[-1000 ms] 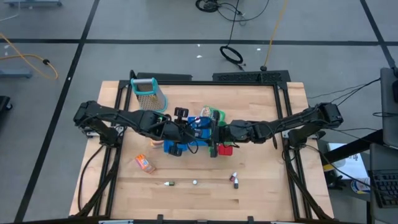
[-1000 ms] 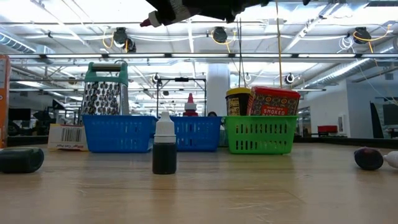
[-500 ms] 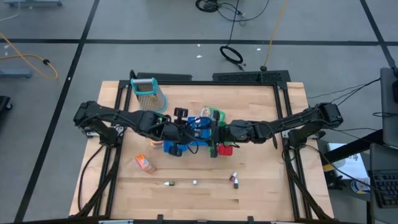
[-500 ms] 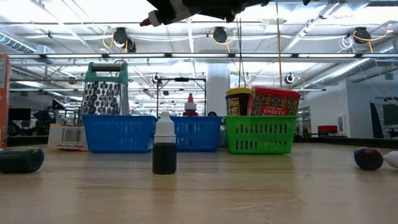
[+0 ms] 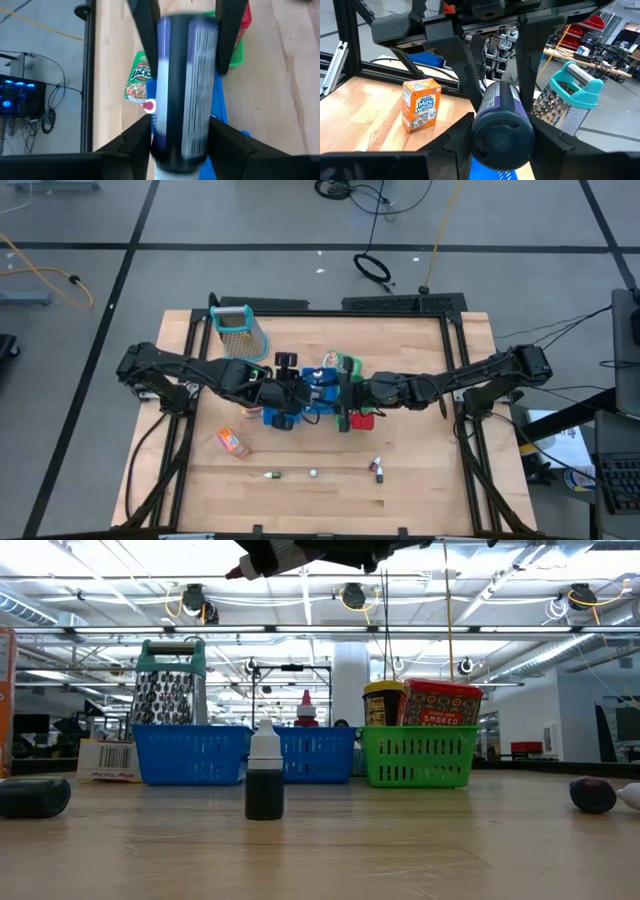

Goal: Pick & Place Kitchen Items
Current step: Put the large violet food coloring bottle into the right blue bin

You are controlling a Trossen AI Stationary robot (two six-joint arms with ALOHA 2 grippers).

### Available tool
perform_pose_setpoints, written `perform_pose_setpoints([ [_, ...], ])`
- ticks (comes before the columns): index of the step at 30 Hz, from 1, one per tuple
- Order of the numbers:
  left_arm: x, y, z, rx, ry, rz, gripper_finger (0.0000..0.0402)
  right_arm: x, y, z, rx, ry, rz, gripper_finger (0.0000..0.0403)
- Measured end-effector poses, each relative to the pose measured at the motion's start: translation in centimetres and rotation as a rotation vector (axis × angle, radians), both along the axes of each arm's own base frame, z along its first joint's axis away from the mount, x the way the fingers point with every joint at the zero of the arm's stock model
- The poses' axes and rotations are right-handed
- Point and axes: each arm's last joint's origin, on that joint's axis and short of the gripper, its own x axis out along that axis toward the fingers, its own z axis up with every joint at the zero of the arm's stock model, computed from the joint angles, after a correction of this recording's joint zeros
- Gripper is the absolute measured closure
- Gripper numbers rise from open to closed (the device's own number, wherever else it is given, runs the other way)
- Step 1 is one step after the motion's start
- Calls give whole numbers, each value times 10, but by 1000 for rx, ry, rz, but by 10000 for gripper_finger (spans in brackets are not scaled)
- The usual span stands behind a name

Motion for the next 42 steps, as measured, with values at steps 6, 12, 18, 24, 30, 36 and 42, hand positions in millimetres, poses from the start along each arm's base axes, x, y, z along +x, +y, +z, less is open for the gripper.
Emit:
perform_pose_setpoints([
  [6,-20,4,17,-21,-43,57,223,-11,-3,8,-1,8,-18,265],
  [12,-39,7,39,-93,-176,118,222,-33,-6,20,5,-56,-29,265],
  [18,-40,4,50,-143,-272,87,222,-67,-8,29,-1,-268,-15,265],
  [24,-27,1,57,-154,-404,23,222,-104,-3,19,3,-619,203,265],
  [30,2,0,48,-221,-646,-153,222,-117,-3,1,4,-688,232,265],
  [36,23,10,19,-275,-883,-289,222,-120,-2,5,-21,-743,256,265],
  [42,23,19,3,-290,-1198,-369,222,-121,-2,6,-33,-757,279,265],
])
